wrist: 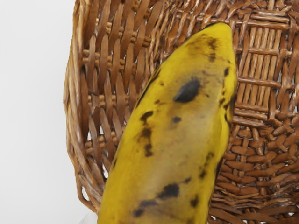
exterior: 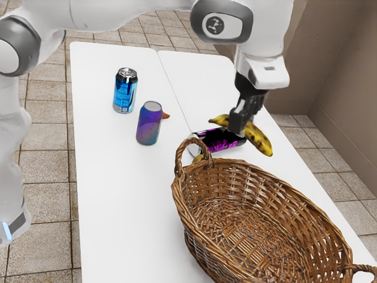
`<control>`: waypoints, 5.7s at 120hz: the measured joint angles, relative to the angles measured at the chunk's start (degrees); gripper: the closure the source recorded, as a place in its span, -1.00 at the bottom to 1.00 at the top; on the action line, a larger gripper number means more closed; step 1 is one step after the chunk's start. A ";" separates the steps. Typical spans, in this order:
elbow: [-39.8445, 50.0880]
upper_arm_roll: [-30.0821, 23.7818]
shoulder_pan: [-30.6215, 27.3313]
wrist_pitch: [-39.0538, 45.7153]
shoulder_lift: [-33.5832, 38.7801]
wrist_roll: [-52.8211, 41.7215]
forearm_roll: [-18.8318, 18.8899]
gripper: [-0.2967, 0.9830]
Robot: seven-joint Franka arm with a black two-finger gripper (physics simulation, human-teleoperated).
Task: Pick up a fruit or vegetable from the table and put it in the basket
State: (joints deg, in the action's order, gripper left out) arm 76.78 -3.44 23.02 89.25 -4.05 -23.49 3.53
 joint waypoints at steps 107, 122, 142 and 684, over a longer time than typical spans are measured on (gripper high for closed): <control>-3.98 -5.69 -1.56 1.26 -12.79 3.06 1.40 0.28; -3.99 -5.71 -1.18 1.69 -13.41 3.24 1.42 0.28; -3.98 -5.71 -1.16 2.18 -14.07 3.38 1.58 0.22; 40.92 43.95 -4.22 23.62 2.69 -8.05 -0.36 -0.43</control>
State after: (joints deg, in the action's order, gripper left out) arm 117.70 40.51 18.80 112.87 -1.36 -31.54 3.17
